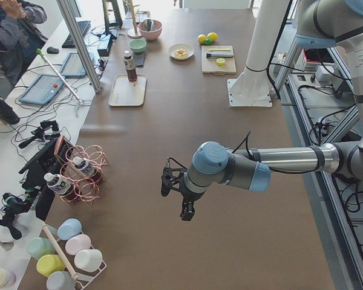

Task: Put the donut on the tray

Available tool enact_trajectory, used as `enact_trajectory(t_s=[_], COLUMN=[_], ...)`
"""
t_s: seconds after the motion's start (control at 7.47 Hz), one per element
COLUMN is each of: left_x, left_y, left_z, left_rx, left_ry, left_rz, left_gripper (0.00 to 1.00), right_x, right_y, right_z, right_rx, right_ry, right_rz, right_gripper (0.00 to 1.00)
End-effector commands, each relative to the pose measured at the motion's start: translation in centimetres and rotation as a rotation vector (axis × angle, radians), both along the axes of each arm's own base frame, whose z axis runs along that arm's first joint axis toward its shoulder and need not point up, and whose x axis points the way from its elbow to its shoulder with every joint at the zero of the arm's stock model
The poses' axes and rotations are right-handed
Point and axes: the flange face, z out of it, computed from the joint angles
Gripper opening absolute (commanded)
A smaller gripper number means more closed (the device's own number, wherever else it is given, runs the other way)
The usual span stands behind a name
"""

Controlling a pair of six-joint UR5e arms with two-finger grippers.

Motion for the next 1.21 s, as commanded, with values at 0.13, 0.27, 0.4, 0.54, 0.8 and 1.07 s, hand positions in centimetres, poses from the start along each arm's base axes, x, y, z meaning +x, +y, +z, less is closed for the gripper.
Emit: enact_trajectory(t_s=[0.13, 0.27, 0.4, 0.54, 0.8, 1.07], left_x=[-0.1, -0.2, -0.4, -0.4, -0.5, -0.1], left_y=[0.1, 0.3, 0.4, 1.8, 1.9, 1.7], left_z=[0.9, 1.5, 1.7, 2.2, 2.1, 1.5], left_rx=[-0.003, -0.017, -0.021, -0.038, -0.042, -0.027], left_ry=[-0.049, -0.049, -0.069, -0.067, -0.059, -0.053], left_rz=[-0.006, -0.007, -0.014, -0.020, -0.030, -0.017], left_gripper=[0.97, 0.97, 0.97, 0.97, 0.97, 0.97], right_x=[0.0, 0.1, 0.0, -0.1, -0.2, -0.4], right_y=[-0.3, 0.0, 0.3, 0.9, 0.9, 1.1], right_z=[0.6, 0.9, 1.1, 0.9, -0.3, -1.4], right_rx=[-0.007, -0.013, -0.017, -0.016, 0.005, -0.016], right_ry=[0.090, 0.089, 0.081, 0.059, 0.044, 0.027], right_rz=[0.020, 0.020, 0.015, 0.010, 0.007, 0.044], right_gripper=[1.00, 1.00, 1.00, 1.00, 1.00, 1.00])
